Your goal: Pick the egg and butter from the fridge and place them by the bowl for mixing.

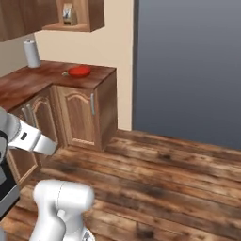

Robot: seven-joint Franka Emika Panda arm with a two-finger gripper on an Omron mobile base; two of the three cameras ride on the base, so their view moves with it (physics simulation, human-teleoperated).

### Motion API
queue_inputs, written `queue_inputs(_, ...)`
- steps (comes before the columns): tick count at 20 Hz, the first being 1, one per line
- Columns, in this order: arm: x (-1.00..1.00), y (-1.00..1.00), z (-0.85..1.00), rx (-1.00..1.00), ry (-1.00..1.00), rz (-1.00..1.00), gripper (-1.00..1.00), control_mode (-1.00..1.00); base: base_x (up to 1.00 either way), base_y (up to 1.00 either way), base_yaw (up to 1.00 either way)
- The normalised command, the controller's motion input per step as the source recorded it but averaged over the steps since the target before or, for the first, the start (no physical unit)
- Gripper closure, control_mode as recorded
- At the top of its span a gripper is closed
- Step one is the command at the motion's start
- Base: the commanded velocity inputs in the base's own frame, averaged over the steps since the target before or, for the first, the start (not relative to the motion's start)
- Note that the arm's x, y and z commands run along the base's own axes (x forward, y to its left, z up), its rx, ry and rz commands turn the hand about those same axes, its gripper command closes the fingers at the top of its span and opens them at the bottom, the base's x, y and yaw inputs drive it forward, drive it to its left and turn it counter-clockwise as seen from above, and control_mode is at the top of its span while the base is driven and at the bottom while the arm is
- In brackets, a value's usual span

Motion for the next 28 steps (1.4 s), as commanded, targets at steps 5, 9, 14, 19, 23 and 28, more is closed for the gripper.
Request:
queue_inputs(5, 0.00, 0.00, 0.00, 0.00, 0.00, 0.00, 1.00, 1.00, 1.00, 0.59, 0.03)
queue_inputs(9, 0.00, 0.00, 0.00, 0.00, 0.00, 0.00, 1.00, 1.00, 1.00, 0.80, 0.00)
queue_inputs(14, 0.00, 0.00, 0.00, 0.00, 0.00, 0.00, 1.00, 1.00, 1.00, 0.81, 0.02)
queue_inputs(19, 0.00, 0.00, 0.00, 0.00, 0.00, 0.00, 1.00, 1.00, 0.99, 0.82, 0.13)
queue_inputs(23, 0.00, 0.00, 0.00, 0.00, 0.00, 0.00, 1.00, 1.00, 0.96, 0.07, 0.07)
queue_inputs(28, 0.00, 0.00, 0.00, 0.00, 0.00, 0.00, 1.00, 1.00, 1.00, 0.00, -0.11)
